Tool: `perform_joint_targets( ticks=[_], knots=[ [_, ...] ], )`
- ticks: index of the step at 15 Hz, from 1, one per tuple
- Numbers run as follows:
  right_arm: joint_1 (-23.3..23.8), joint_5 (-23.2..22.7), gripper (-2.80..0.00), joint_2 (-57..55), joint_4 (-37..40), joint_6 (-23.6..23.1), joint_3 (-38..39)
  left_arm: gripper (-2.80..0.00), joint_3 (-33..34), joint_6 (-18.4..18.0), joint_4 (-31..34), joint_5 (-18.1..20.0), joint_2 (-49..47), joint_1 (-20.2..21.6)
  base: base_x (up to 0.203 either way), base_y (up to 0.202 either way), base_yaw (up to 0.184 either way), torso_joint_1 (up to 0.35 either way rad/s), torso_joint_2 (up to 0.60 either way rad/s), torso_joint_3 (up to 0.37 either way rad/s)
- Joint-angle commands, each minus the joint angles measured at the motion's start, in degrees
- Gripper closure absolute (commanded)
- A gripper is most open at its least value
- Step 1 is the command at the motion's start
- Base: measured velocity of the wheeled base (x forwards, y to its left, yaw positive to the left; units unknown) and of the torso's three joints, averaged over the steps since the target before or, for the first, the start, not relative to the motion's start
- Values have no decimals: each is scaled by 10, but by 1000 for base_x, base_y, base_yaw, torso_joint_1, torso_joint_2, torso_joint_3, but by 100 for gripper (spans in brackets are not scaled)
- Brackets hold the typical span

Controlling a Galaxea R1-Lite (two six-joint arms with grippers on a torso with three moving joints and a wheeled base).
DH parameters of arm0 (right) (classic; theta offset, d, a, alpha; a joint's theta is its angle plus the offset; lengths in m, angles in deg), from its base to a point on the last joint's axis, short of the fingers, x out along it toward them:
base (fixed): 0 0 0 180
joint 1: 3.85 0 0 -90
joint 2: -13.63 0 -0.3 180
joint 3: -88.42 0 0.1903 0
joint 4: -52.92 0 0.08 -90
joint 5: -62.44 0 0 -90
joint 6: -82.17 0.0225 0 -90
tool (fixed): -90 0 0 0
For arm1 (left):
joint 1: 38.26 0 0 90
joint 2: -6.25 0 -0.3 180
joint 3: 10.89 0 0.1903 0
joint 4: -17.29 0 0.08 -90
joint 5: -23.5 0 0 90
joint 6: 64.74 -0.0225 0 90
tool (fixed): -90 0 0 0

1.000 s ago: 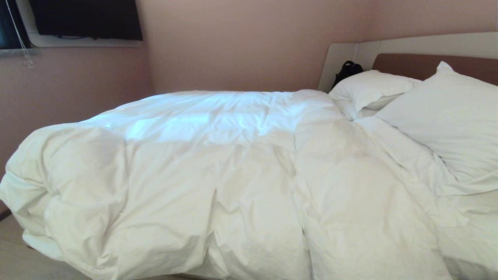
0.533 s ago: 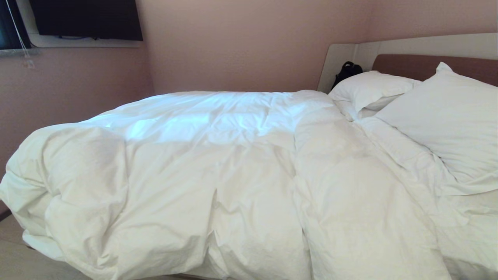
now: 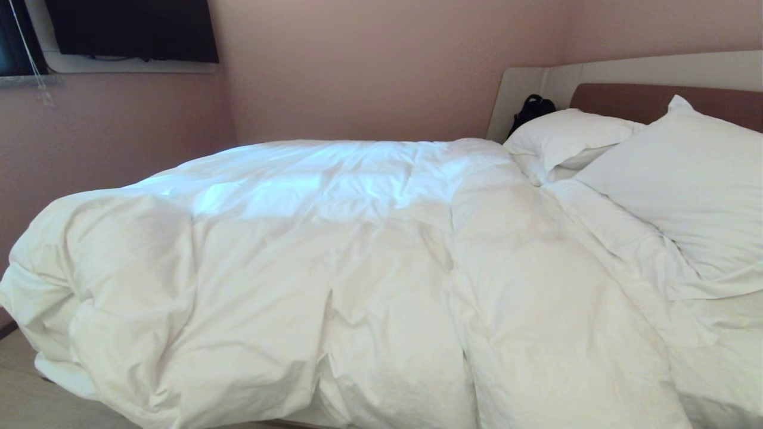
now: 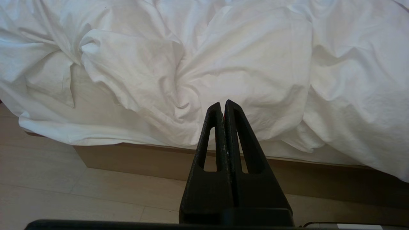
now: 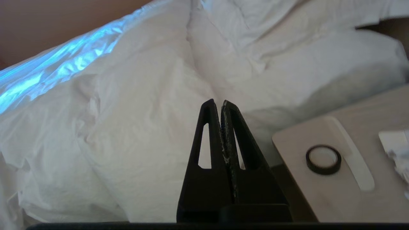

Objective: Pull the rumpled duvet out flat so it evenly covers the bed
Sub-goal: Hold the folded corner of the quilt

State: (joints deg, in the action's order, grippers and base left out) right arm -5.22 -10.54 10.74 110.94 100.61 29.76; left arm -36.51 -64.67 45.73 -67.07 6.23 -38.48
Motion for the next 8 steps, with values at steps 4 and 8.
perform_joint_targets(
  ticks=[4, 8],
  knots=[
    [0, -11, 0, 28, -211, -78, 91, 0, 0, 0, 0, 0, -1, 0, 0, 0, 0, 0, 0, 0],
    [0, -83, 0, 28, -423, -184, 242, 0, 0, 0, 0, 0, 0, 0, 0, 0, 0, 0, 0, 0]
  ],
)
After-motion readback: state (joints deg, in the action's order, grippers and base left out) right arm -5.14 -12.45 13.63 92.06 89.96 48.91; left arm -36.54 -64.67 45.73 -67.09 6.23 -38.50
